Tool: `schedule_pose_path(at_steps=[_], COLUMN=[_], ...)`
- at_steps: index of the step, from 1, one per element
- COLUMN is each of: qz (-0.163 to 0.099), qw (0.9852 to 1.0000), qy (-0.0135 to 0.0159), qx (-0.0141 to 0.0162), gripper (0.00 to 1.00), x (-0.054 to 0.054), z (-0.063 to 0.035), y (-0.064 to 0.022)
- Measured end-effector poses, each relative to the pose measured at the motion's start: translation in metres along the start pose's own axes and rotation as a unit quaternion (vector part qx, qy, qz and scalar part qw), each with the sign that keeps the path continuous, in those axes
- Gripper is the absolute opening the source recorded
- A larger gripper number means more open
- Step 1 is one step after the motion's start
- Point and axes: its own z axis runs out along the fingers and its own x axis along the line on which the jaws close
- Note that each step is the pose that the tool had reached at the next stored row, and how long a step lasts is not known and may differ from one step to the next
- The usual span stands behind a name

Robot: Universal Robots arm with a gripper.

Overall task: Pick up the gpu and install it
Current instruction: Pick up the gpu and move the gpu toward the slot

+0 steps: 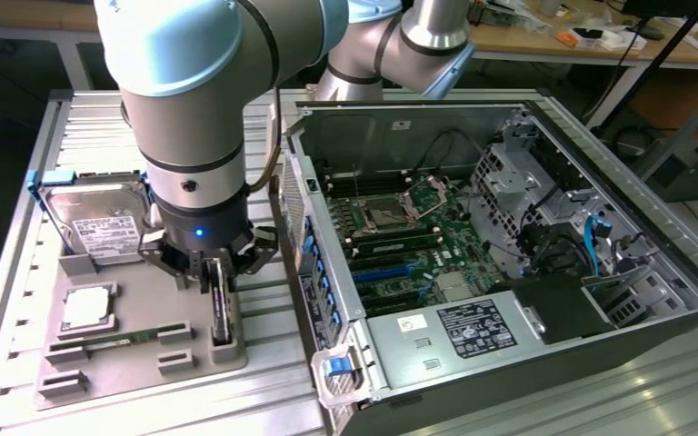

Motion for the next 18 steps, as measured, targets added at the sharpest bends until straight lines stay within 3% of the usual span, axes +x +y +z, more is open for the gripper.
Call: schedule_pose_path(at_steps=[4,5,18], qz=[0.000,0.000,0.000], qw=[1.0000,1.0000,1.0000], qy=[0.0000,0.0000,0.0000], qx=[0.0000,0.0000,0.0000], gripper=[0.34,0.28,0.28], x=[0.0000,0.0000,0.0000], z=[0.0000,0.0000,0.0000], y=[0.0000,0.0000,0.0000])
